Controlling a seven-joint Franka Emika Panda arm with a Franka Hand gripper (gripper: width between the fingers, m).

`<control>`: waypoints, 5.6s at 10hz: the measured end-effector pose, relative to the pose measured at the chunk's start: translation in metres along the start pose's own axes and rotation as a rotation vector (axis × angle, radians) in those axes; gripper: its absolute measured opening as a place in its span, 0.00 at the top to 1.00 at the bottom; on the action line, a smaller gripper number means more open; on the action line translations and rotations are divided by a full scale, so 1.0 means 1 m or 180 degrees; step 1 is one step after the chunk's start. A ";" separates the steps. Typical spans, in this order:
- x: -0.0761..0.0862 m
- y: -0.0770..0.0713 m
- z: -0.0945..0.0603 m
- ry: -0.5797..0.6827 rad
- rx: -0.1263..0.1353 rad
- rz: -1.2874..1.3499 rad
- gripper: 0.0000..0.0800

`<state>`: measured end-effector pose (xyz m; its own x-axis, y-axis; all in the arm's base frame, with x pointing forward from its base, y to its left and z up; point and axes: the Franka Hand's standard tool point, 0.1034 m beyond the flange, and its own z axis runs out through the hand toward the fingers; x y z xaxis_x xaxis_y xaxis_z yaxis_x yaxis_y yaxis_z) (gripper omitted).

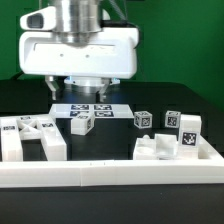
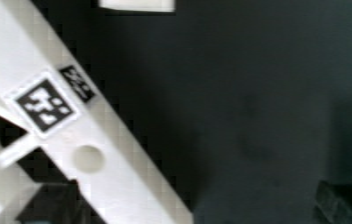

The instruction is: Assemble chair

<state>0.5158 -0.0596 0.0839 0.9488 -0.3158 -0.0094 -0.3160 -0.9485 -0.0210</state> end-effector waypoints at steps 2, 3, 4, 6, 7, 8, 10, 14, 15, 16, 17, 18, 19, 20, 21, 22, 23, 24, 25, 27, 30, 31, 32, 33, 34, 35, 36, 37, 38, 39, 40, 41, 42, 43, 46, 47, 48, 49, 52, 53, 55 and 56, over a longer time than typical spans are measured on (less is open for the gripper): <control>-0.001 -0.004 0.000 -0.0003 0.0003 -0.0023 0.19; -0.001 -0.003 0.001 -0.0004 0.0002 -0.0022 0.19; -0.001 -0.002 0.001 -0.0009 0.0001 -0.0021 0.19; -0.015 0.023 0.016 -0.0062 0.0079 0.0114 0.19; -0.022 0.026 0.023 -0.0112 0.0100 0.0197 0.19; -0.025 0.025 0.025 -0.0162 0.0109 0.0208 0.19; -0.024 0.024 0.024 -0.0190 0.0118 0.0210 0.19; -0.036 0.027 0.033 -0.0984 0.0212 0.0276 0.19; -0.039 0.026 0.032 -0.1264 0.0250 0.0284 0.19; -0.037 0.024 0.033 -0.1443 0.0269 0.0280 0.19; -0.037 0.023 0.035 -0.1530 0.0268 0.0272 0.19; -0.045 0.020 0.034 -0.1784 0.0291 0.0266 0.19; -0.045 0.019 0.035 -0.1999 0.0303 0.0257 0.19; -0.045 0.019 0.036 -0.2164 0.0310 0.0254 0.19; -0.047 0.021 0.038 -0.2396 0.0324 0.0265 0.19; -0.046 0.023 0.043 -0.2534 0.0320 0.0273 0.19; -0.045 0.023 0.048 -0.2544 0.0306 0.0271 0.19; -0.046 0.024 0.049 -0.2535 0.0302 0.0277 0.19; -0.047 0.023 0.051 -0.2541 0.0284 0.0306 0.19; -0.048 0.018 0.054 -0.2530 0.0272 0.0307 0.19; -0.050 0.016 0.058 -0.2514 0.0267 0.0299 0.19; -0.052 0.018 0.060 -0.2512 0.0266 0.0299 0.19; -0.053 0.019 0.063 -0.2501 0.0260 0.0306 0.19; -0.055 0.019 0.065 -0.2504 0.0255 0.0310 0.19; -0.056 0.019 0.066 -0.2509 0.0253 0.0308 0.19; -0.057 0.018 0.068 -0.2504 0.0253 0.0303 0.19; -0.058 0.018 0.069 -0.2501 0.0252 0.0302 0.19; -0.059 0.018 0.070 -0.2498 0.0248 0.0305 0.19; -0.061 0.019 0.072 -0.2508 0.0244 0.0311 0.34; -0.063 0.020 0.074 -0.2519 0.0242 0.0316 0.51; -0.065 0.022 0.076 -0.2521 0.0237 0.0326 0.51; -0.066 0.022 0.076 -0.2520 0.0237 0.0328 0.64; -0.066 0.022 0.076 -0.2520 0.0237 0.0328 0.64; -0.064 0.022 0.075 -0.2514 0.0235 0.0329 0.64; -0.051 0.008 0.053 -0.2472 0.0261 0.0279 0.64; -0.044 0.000 0.036 -0.2459 0.0217 0.0189 0.64; -0.035 -0.010 0.018 -0.2441 0.0172 0.0072 0.64; -0.026 -0.020 0.001 -0.2435 0.0152 0.0130 0.64; -0.011 -0.031 -0.010 -0.2273 0.0135 0.0156 0.64; -0.007 -0.032 -0.010 -0.2191 0.0139 0.0153 0.64; 0.000 -0.032 -0.013 -0.2107 0.0155 0.0144 0.64; 0.011 -0.039 -0.027 -0.1948 0.0184 0.0113 0.64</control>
Offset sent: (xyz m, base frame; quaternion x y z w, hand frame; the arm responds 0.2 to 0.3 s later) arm 0.0000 0.0000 0.0000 0.0000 0.0000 0.0000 1.0000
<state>0.5385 -0.0264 0.1118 0.7697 -0.2603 -0.5830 -0.3631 -0.9295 -0.0644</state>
